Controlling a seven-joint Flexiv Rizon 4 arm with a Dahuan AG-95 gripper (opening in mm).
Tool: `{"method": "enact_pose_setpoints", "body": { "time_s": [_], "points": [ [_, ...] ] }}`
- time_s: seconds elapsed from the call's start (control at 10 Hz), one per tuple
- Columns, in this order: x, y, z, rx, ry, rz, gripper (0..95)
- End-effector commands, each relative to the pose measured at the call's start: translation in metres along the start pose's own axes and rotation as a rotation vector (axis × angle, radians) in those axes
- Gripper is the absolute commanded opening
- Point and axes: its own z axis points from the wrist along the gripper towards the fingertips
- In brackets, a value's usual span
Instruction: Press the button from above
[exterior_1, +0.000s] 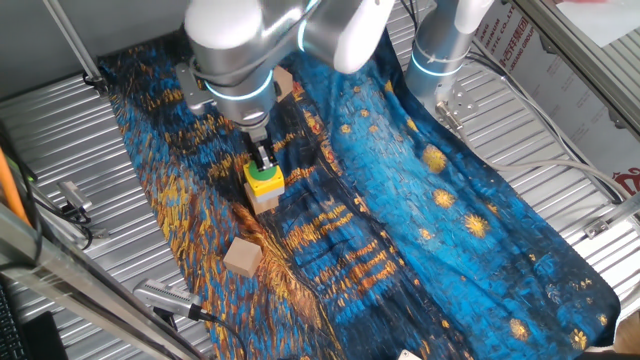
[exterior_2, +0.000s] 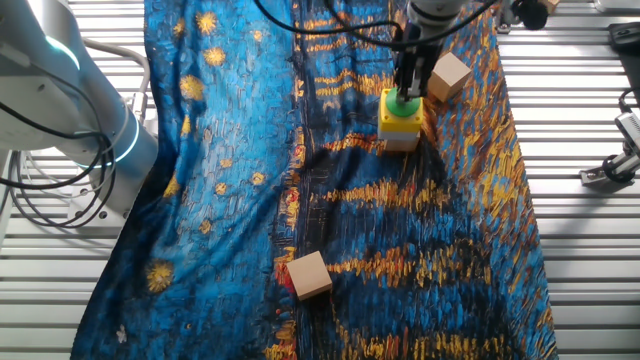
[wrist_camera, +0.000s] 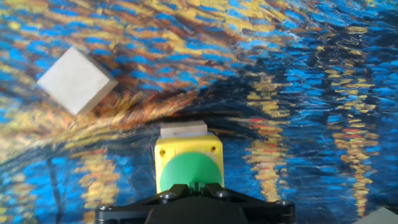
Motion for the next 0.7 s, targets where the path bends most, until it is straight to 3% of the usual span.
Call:
{"method": "enact_pose_setpoints", "body": {
  "time_s": [0.1, 0.7],
  "points": [
    [0.0055, -0.0017, -0.0076, -0.067, 0.011, -0.045, 0.0],
    [0.0055, -0.0017, -0.0076, -0.072, 0.048, -0.097, 0.0]
  ]
}}
